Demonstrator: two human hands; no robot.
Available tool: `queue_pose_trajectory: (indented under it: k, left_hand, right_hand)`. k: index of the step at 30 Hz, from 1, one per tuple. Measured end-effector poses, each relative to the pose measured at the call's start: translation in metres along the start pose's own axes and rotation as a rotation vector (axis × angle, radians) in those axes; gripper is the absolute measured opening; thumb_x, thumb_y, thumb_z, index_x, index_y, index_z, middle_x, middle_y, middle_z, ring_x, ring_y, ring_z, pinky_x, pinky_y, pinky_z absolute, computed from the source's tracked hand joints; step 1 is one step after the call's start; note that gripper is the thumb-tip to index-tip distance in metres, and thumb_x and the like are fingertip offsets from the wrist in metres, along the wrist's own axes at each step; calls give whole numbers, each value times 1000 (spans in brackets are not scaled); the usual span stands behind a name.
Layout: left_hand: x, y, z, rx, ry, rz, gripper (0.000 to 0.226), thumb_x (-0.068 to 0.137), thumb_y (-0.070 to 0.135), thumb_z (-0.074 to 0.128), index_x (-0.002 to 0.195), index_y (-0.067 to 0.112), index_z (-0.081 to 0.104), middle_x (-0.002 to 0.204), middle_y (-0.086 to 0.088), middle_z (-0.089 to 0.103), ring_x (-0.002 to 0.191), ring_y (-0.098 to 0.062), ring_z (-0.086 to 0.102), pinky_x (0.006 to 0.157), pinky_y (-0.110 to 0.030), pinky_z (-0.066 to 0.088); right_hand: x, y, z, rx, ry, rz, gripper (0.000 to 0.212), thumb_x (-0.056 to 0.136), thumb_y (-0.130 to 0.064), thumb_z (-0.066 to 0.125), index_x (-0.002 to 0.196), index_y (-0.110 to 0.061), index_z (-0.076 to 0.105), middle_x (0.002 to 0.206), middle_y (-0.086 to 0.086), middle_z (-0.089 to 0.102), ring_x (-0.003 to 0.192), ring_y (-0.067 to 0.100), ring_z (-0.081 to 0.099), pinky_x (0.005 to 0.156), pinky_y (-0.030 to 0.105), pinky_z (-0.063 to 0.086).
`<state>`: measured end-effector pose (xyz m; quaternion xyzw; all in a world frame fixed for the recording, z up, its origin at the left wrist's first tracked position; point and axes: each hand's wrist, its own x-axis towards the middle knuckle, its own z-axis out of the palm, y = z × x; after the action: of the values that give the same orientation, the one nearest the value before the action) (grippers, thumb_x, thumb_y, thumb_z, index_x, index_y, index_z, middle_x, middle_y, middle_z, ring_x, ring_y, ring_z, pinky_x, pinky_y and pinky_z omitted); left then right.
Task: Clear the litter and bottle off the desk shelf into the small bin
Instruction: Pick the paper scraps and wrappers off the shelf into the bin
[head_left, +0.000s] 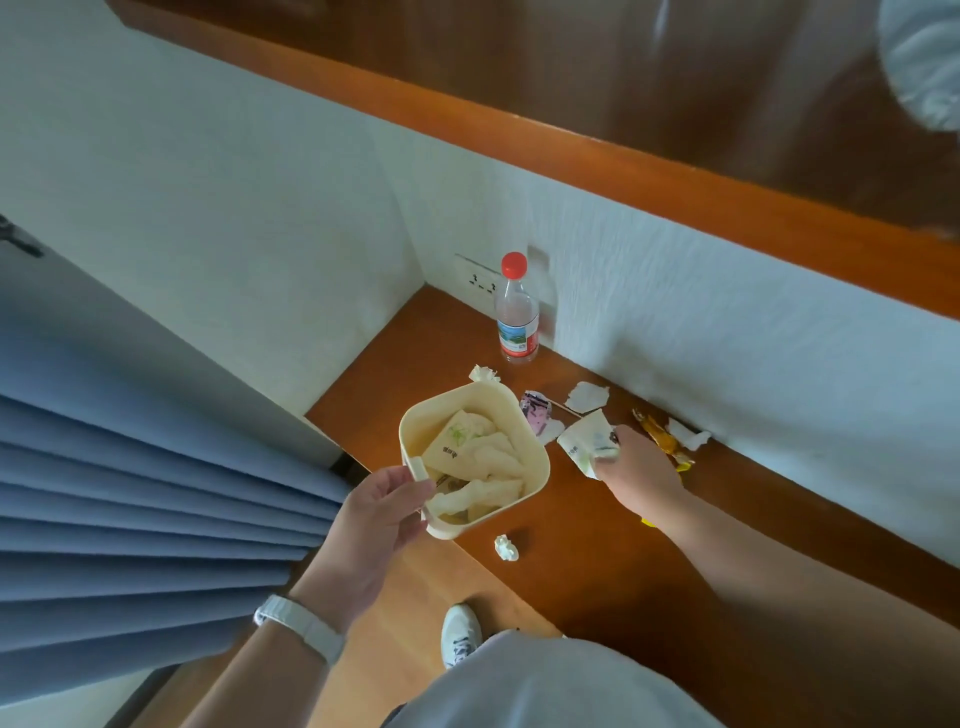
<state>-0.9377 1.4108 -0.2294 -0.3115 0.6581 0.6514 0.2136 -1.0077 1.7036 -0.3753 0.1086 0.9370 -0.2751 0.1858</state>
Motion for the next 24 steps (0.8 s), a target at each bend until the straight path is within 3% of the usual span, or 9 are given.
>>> queue_pose_trajectory:
  k: [2, 4, 9, 13, 16, 20, 24]
  left_hand:
    - [1, 1, 1, 2, -11, -2, 19, 99, 14, 62, 115, 4, 66, 104, -8, 82, 93, -20, 79, 86, -37, 59]
    - [2, 2, 2, 3, -20, -6, 18, 99, 15, 63, 114, 5, 66, 107, -10, 81, 97, -21, 78, 88, -38, 60]
    - [7, 5, 5, 36, -59, 2, 19, 98, 17, 65, 114, 7, 67, 110, -9, 80, 111, -27, 72, 106, -49, 54]
    - [10, 10, 8, 65, -117, 16, 19, 98, 18, 65, 114, 9, 67, 115, -9, 77, 114, -26, 70, 107, -47, 53]
    - [14, 14, 8, 92, -149, 22, 20, 98, 20, 65, 116, 11, 66, 118, -7, 76, 116, -25, 69, 108, -47, 53]
    - [17, 18, 12, 117, -155, 34, 19, 97, 22, 67, 114, 13, 68, 115, -4, 77, 112, -23, 72, 102, -42, 57]
    - [16, 22, 12, 169, -169, 66, 19, 96, 25, 69, 112, 16, 69, 114, -4, 77, 111, -22, 72, 101, -39, 58]
  right_hand:
    - [-11, -4, -15, 112, 33, 16, 23, 86, -26, 56, 107, -17, 55, 85, -1, 62, 67, 16, 58, 52, 30, 43]
    - [-24, -12, -34, 199, 83, -6, 15, 84, -28, 57, 97, -21, 55, 76, -1, 62, 57, 18, 58, 48, 34, 42]
    - [-63, -46, -86, 333, 219, -120, 6, 86, -27, 60, 89, -22, 57, 74, 0, 59, 60, 19, 54, 50, 31, 38]
    - [-92, -78, -116, 401, 360, -180, 6, 87, -30, 62, 89, -24, 60, 78, -6, 64, 68, 13, 61, 55, 32, 47]
    - [-111, -102, -128, 441, 332, -269, 5, 87, -25, 64, 87, -28, 60, 76, -6, 65, 67, 10, 61, 52, 27, 46]
    - [-120, -124, -122, 220, 172, -378, 7, 89, -31, 62, 92, -25, 60, 79, -6, 64, 67, 15, 59, 55, 33, 47]
    - [-118, -131, -111, -135, 63, -467, 14, 93, -32, 56, 101, -22, 60, 89, -6, 61, 73, 13, 56, 58, 27, 44]
